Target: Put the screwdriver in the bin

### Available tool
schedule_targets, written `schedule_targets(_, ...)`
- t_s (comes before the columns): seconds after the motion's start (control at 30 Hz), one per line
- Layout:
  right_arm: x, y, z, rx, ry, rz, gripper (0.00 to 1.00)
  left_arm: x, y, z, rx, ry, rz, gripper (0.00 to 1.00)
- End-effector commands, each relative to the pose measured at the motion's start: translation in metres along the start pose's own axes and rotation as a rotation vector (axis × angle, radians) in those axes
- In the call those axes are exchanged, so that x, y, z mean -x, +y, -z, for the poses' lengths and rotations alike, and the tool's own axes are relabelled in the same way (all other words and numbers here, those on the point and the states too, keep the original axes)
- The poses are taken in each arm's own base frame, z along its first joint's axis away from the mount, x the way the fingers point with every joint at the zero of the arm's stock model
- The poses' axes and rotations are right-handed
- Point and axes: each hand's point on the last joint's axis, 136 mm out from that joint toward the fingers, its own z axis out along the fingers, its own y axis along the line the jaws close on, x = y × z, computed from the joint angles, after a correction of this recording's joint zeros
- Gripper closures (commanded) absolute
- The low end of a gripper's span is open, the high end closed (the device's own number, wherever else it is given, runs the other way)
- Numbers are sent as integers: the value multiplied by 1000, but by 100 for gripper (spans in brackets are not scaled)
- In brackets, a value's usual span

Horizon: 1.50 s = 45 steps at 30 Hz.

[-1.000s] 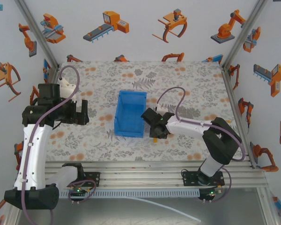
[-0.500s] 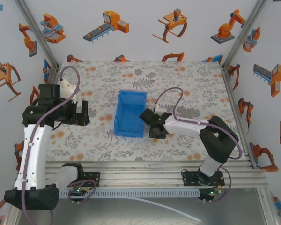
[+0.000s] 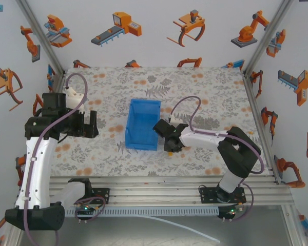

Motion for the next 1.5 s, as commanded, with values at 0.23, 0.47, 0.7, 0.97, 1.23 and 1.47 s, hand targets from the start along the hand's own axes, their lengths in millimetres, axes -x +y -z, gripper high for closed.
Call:
schedule_targets(0.23,8,-12,21,-26,-45,5,83,-6,-3,4,-4,4,-6,3)
schedule_targets(0.47,38,-16,79,0,-136,38,83,-6,-2,8,8,-11,-19,3)
schedule_targets(0.7,73,-6,142,68,-226,86,83,-6,-2,12,14,-23,-19,3)
schedule_targets(0.97,99,46,182,159,-259,154,83,3,-1,20,10,-59,-3,3)
schedule_targets(1.23,97,113,168,224,-224,212,83,7,2,29,15,-89,28,3)
schedule_targets(1.47,81,151,136,211,-175,241,83,7,2,31,15,-99,41,3)
